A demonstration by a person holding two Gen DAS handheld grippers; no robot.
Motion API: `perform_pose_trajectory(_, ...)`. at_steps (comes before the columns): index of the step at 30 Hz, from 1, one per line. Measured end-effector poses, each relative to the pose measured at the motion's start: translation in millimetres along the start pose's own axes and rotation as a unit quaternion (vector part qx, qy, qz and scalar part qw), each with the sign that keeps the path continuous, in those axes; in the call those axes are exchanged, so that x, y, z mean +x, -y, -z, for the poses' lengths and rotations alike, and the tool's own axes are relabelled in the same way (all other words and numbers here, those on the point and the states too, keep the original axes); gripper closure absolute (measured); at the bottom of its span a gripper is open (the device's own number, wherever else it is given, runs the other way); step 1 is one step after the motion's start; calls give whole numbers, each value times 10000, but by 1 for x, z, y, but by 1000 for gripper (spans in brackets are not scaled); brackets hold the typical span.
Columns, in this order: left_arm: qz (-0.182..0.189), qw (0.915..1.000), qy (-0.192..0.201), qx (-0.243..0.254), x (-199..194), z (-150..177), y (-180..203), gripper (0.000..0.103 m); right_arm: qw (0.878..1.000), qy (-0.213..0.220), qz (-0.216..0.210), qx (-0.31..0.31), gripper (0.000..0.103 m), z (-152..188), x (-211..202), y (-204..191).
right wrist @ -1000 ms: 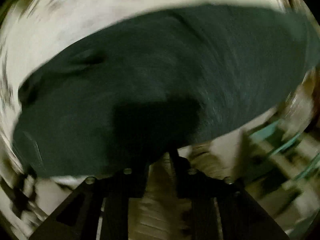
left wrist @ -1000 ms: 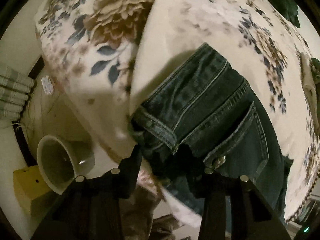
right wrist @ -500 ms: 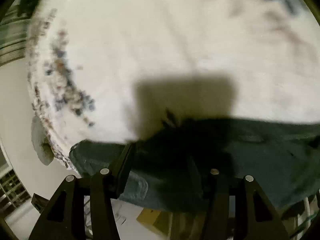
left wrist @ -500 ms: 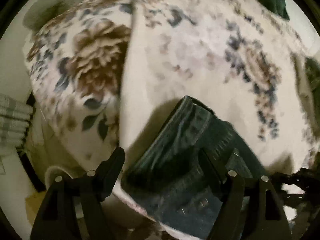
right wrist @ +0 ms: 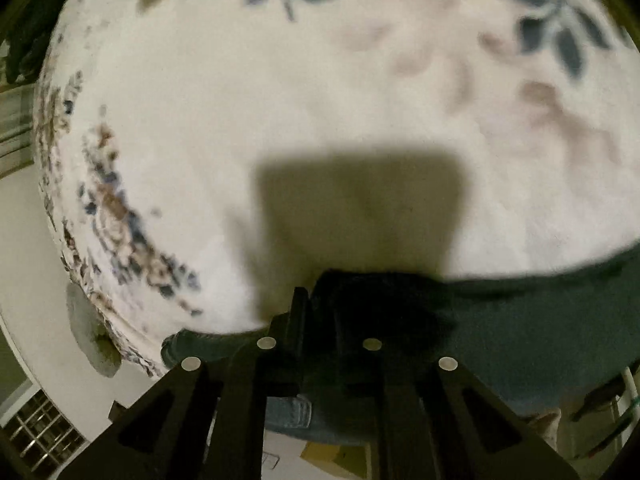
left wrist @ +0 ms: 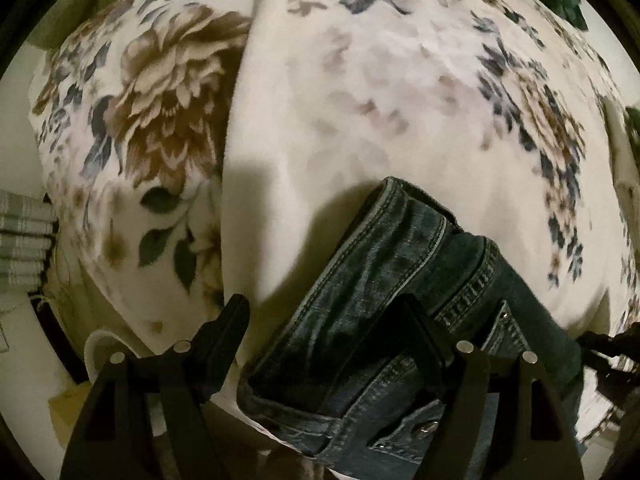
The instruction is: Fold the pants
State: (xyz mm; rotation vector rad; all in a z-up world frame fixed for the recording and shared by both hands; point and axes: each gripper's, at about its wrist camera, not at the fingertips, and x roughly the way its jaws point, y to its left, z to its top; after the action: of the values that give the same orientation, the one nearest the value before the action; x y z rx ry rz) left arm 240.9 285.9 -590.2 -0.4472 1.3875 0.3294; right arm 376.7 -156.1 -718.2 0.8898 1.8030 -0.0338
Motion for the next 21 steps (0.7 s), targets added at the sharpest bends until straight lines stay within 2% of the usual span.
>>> perform_pose_trajectory(2, 81, 9999, 112, -50, -8, 3, -3, 31, 9995, 63, -190, -258, 68, 9, -11, 0)
perform_pose_trajectory(3, 58, 9997, 236, -35, -14, 6, -2, 31, 9989, 181, -190, -393, 56, 14, -19, 0)
perform_pose_trajectory(4, 6, 9991, 428, 76, -24, 11, 1, 31, 9978, 375, -104, -544, 53, 23, -30, 0)
perform_pose_trajectory(8, -332, 9945, 796, 594, -43, 26, 18, 30, 9970, 459, -5, -624, 53, 31, -25, 5)
perform_pose_trajectory(10, -554, 9909, 838, 895, -42, 32, 31, 29, 9980, 414, 111, -474, 53, 25, -15, 7)
perform_pose_trajectory(12, -751, 9875, 802, 1128, -39, 33, 41, 29, 9969, 468, 258, -578, 53, 22, -3, -2)
perform_pose_trajectory(14, -851, 9851, 714, 1315, -33, 35, 51, 29, 9907, 634, 830, -872, 66, 20, 4, -17)
perform_pose_trajectory(15, -885, 9843, 689, 1364, -32, 36, 56, 29, 9880, 684, 903, -1051, 86, 22, 6, -27)
perform_pose_trajectory(16, -916, 9833, 678, 1418, -31, 37, 58, 29, 9825, 763, 1171, -1233, 94, 26, 4, -38)
perform_pose_trajectory(18, -913, 9829, 678, 1448, -31, 37, 60, 29, 9733, 1132, 1310, -1508, 99, 34, -10, -57)
perform_pose_trajectory(19, -874, 9835, 677, 1432, -31, 38, 60, 29, 9717, 1257, 1251, -1559, 103, 36, -17, -62)
perform_pose_trajectory(21, -860, 9841, 656, 1406, -32, 39, 61, 29, 9712, 1457, 981, -1607, 103, 35, -35, -73)
